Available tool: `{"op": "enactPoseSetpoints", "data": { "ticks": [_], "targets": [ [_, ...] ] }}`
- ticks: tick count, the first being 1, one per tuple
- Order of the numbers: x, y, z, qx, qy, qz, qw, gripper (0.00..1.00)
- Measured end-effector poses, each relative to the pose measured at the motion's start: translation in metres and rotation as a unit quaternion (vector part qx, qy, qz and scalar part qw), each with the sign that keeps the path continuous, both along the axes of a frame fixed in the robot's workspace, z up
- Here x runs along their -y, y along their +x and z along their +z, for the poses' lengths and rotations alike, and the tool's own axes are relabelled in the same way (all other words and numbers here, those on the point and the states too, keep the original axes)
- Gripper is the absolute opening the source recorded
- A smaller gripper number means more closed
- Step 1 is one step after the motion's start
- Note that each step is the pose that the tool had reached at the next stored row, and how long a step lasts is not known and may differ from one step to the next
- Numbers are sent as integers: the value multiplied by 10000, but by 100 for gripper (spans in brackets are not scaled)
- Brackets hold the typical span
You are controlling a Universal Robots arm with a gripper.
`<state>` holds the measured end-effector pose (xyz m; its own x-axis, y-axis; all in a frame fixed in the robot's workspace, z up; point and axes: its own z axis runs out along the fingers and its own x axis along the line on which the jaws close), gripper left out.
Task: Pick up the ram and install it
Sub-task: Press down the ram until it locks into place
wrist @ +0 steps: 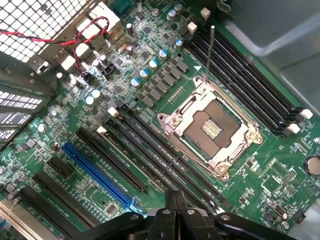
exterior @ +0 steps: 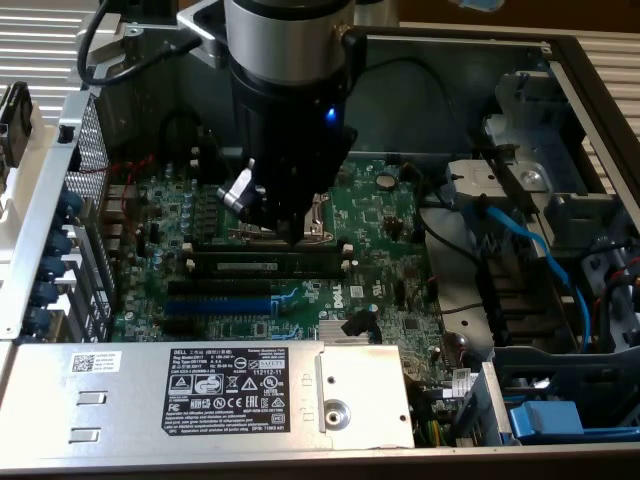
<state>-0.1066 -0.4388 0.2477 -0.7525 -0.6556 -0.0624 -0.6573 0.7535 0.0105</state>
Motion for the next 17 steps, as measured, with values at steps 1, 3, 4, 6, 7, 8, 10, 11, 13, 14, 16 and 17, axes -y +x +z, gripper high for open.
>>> {"op": "enactPoseSetpoints", "data": {
  "ticks": [1, 3, 4, 6, 7, 8, 10, 11, 13, 14, 16, 17],
  "targets": [
    [0, 0, 0, 0, 0, -80, 10000, 10],
    [0, 0, 0, 0, 0, -235, 9997, 10],
    [0, 0, 0, 0, 0, -313, 9995, 10],
    [0, 0, 0, 0, 0, -468, 9989, 10],
    [0, 0, 0, 0, 0, -540, 9985, 10],
    [0, 0, 0, -1, 0, -610, 9981, 10],
    [0, 0, 0, -7, 0, -730, 9973, 10],
    [0, 0, 0, -15, -1, -787, 9969, 10],
    [0, -1, 0, -33, -2, -898, 9960, 10],
    [0, 0, 0, -50, -2, -943, 9955, 10],
    [0, 0, 1, -94, -2, -1028, 9947, 10],
    [0, 0, 1, -120, -3, -1071, 9942, 10]
  ]
}}
